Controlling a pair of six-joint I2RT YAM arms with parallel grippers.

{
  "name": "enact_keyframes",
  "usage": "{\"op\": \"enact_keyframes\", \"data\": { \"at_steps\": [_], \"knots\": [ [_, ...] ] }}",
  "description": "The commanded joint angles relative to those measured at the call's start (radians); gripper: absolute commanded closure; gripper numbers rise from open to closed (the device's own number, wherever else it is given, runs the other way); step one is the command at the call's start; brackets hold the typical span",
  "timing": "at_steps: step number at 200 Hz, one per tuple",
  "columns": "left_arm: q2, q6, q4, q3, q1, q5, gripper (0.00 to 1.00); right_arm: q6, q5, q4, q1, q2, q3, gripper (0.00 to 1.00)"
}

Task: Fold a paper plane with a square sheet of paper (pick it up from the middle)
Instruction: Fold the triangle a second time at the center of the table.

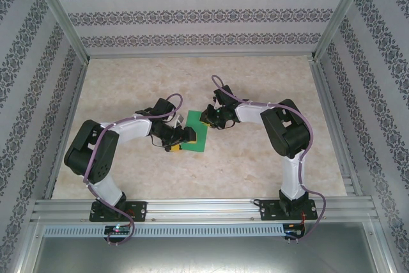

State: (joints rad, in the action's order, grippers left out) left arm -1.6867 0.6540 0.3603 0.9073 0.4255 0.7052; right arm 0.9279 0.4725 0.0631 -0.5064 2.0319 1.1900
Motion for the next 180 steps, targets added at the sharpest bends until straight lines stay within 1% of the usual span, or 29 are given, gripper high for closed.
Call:
{"op": "enact_keyframes", "data": {
  "at_steps": [1, 18, 39, 66, 101, 130, 180],
  "knots": [
    [0.022, 0.007, -0.032, -0.014, 0.007, 0.039, 0.22, -0.015, -0.039, 0.071, -0.003, 0.024, -0.031, 0.82],
    [0.016, 0.026, -0.069, -0.020, 0.008, 0.065, 0.24, -0.015, -0.037, 0.070, -0.004, 0.025, -0.033, 0.83],
    [0.016, 0.034, -0.083, -0.017, 0.008, 0.068, 0.28, -0.018, -0.031, 0.066, -0.004, 0.024, -0.032, 0.84],
    [0.016, 0.023, -0.053, -0.011, 0.008, 0.023, 0.33, -0.053, 0.001, 0.036, -0.003, -0.002, -0.028, 0.87],
    [0.015, 0.024, -0.089, -0.032, 0.007, 0.035, 0.32, -0.121, 0.100, -0.040, -0.003, -0.089, -0.027, 0.87],
    [0.021, -0.011, -0.115, -0.035, 0.006, 0.033, 0.30, -0.118, 0.162, -0.078, -0.015, -0.137, -0.075, 0.87],
    [0.004, -0.041, -0.148, -0.029, -0.008, 0.043, 0.30, -0.081, 0.181, -0.093, -0.067, -0.178, -0.188, 0.87]
  ]
}}
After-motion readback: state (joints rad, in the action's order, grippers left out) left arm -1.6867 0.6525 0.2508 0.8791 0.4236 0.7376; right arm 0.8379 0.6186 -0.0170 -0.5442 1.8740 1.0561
